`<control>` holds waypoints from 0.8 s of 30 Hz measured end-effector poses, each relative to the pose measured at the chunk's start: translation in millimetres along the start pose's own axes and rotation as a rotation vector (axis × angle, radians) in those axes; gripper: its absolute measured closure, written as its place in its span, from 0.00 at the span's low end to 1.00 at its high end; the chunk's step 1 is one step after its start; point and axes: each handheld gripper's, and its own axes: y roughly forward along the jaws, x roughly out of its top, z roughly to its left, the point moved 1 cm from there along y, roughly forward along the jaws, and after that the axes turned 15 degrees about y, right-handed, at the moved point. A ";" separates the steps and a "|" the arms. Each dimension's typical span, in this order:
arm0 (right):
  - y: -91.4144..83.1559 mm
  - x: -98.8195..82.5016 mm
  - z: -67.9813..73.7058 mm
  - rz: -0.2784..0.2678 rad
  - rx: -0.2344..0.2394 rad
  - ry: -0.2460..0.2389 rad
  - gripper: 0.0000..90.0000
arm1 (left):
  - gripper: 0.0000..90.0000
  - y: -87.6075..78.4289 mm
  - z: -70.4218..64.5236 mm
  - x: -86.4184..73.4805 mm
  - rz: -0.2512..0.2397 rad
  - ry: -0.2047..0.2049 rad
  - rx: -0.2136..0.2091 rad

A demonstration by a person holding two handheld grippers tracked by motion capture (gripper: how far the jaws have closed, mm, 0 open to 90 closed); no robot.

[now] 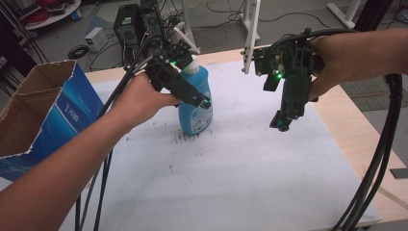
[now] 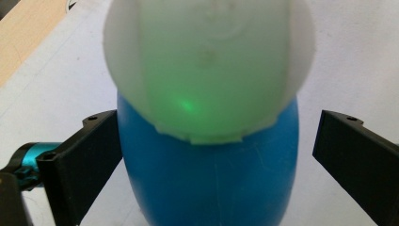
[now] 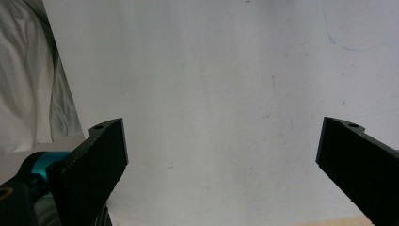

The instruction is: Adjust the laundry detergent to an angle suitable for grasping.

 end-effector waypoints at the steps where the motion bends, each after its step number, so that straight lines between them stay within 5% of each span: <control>1: 0.2 -0.8 0.3 -0.001 0.001 0.010 0.02 | 0.08 0.5 0.1 -0.1 -0.002 0.004 -0.003; 24: 3.6 -0.3 -2.1 -0.012 0.003 -0.002 0.02 | 0.24 9.9 1.8 -0.2 0.017 -0.002 0.020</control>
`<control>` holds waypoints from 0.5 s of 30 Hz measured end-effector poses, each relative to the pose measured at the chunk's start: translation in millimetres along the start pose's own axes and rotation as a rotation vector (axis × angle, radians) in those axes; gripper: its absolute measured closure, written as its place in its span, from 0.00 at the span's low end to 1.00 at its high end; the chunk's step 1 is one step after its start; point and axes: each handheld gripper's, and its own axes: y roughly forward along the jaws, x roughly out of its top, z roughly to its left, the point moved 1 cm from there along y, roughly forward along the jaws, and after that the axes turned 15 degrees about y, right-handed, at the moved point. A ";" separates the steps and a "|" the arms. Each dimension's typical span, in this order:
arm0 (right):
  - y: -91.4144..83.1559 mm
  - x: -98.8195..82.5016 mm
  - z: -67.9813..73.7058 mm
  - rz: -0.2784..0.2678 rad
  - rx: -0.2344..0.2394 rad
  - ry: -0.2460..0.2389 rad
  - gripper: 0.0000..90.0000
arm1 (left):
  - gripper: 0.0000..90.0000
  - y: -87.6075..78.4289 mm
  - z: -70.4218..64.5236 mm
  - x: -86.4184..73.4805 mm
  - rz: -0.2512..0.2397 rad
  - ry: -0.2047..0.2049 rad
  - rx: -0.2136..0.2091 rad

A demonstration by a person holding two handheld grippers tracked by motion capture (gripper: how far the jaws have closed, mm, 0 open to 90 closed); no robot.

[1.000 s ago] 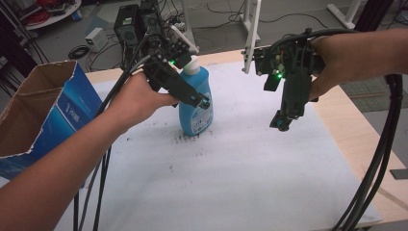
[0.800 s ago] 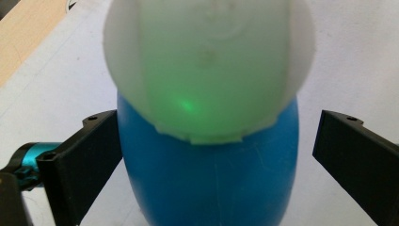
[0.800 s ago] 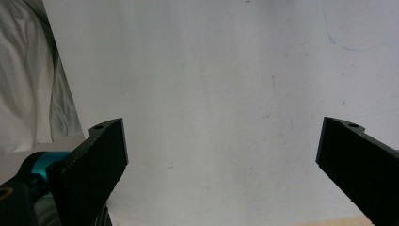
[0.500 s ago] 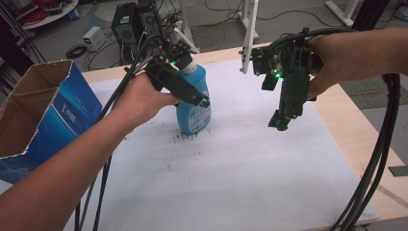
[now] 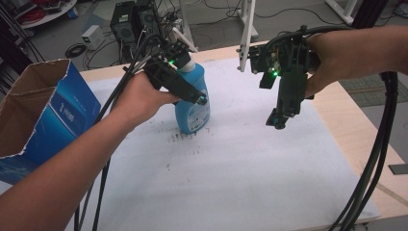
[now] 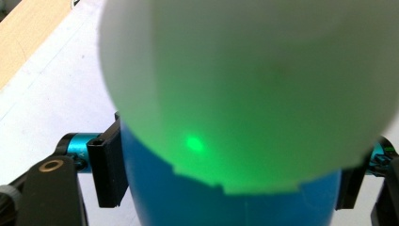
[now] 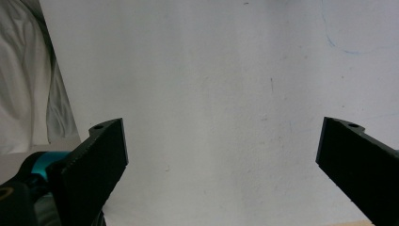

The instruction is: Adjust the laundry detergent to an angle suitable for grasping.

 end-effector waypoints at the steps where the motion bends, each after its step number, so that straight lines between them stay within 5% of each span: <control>1: 0.0 0.0 -0.2 0.002 -0.002 0.001 0.02 | 0.25 0.4 0.0 -0.1 0.006 0.008 -0.001; 15: 1.7 2.1 -1.4 0.004 0.006 -0.001 0.02 | 0.39 2.6 0.3 -0.5 0.006 0.026 0.002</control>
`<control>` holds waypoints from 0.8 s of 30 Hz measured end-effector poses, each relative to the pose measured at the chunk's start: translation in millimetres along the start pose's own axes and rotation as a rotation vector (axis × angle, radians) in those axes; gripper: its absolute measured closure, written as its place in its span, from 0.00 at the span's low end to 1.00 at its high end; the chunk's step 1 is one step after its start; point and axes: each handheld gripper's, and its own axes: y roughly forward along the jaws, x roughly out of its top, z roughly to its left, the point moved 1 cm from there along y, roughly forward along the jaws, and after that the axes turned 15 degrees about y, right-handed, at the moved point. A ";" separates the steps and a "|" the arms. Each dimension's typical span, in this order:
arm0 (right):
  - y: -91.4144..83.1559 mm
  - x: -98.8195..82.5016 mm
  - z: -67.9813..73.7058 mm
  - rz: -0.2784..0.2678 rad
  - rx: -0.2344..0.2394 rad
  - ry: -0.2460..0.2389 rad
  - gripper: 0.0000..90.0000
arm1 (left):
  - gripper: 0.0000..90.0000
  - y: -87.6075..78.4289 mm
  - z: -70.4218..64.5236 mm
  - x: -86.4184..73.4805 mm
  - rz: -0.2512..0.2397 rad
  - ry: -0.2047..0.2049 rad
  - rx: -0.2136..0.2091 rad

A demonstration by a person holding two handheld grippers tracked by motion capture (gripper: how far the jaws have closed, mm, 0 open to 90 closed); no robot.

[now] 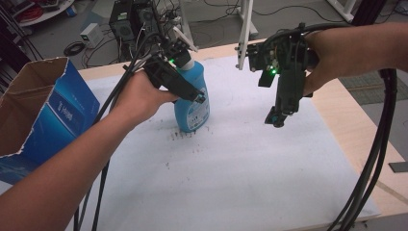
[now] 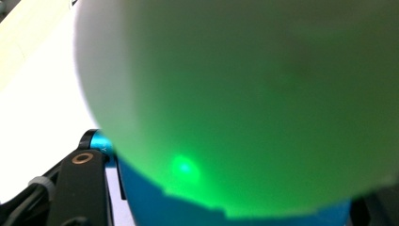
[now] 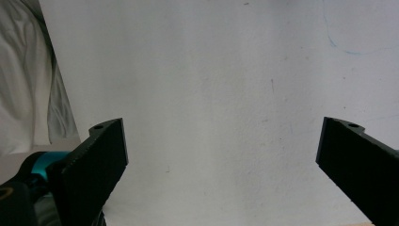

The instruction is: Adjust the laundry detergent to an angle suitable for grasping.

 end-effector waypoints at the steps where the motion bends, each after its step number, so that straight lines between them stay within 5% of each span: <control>1: 0.2 -0.2 0.2 0.002 0.001 0.003 0.02 | 0.39 0.0 0.4 -0.1 0.003 0.004 -0.001; 15: 0.7 -0.5 -1.9 0.003 0.003 0.013 0.02 | 0.47 -0.5 2.6 -1.2 -0.025 0.005 -0.027; 24: 0.5 -0.4 -2.0 0.006 0.002 0.014 0.02 | 0.48 -8.8 2.0 -2.6 -0.047 0.052 -0.055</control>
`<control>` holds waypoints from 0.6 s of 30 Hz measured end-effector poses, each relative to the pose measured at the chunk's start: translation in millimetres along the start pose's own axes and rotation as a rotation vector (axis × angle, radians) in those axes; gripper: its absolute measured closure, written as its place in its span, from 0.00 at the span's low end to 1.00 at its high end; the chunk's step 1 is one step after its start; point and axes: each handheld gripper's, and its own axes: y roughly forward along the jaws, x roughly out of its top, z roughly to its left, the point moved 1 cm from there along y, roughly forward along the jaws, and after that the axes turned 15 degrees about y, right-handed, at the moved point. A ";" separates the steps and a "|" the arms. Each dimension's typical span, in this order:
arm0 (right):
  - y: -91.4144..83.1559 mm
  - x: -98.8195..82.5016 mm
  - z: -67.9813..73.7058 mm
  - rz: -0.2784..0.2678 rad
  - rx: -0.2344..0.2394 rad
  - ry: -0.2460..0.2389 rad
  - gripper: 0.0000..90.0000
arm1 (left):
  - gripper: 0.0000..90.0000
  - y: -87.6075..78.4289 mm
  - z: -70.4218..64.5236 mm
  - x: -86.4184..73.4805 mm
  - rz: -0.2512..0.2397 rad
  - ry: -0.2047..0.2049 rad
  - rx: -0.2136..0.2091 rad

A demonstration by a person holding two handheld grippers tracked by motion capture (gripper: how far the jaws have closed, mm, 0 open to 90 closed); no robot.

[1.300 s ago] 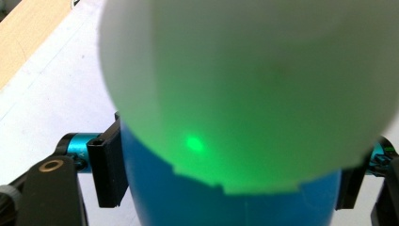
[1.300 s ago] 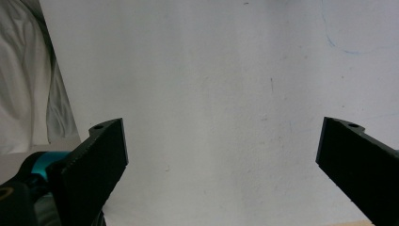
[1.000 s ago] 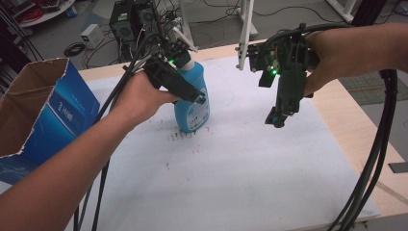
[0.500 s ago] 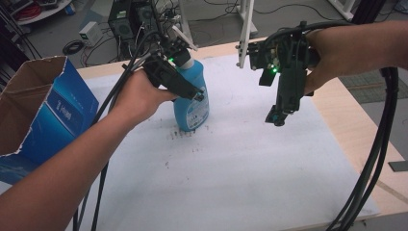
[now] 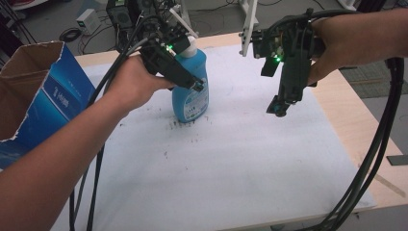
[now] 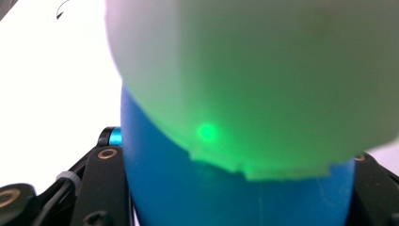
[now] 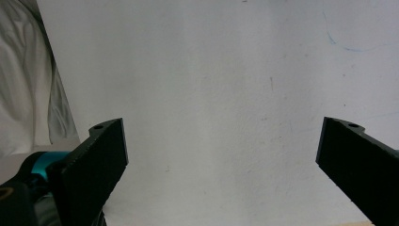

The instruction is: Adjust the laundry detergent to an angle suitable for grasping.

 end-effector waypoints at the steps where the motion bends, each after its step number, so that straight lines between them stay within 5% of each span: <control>1: 0.1 0.1 0.4 0.000 0.000 0.004 0.02 | 0.48 -2.7 -0.1 -0.3 -0.004 0.009 0.000; 5: 0.6 1.9 1.2 -0.002 -0.001 -0.007 0.02 | 0.48 -14.8 0.4 -1.8 -0.032 0.023 -0.023; 18: -2.6 0.9 6.2 0.002 -0.014 -0.003 0.02 | 0.48 -50.2 1.2 -7.3 -0.101 0.159 -0.130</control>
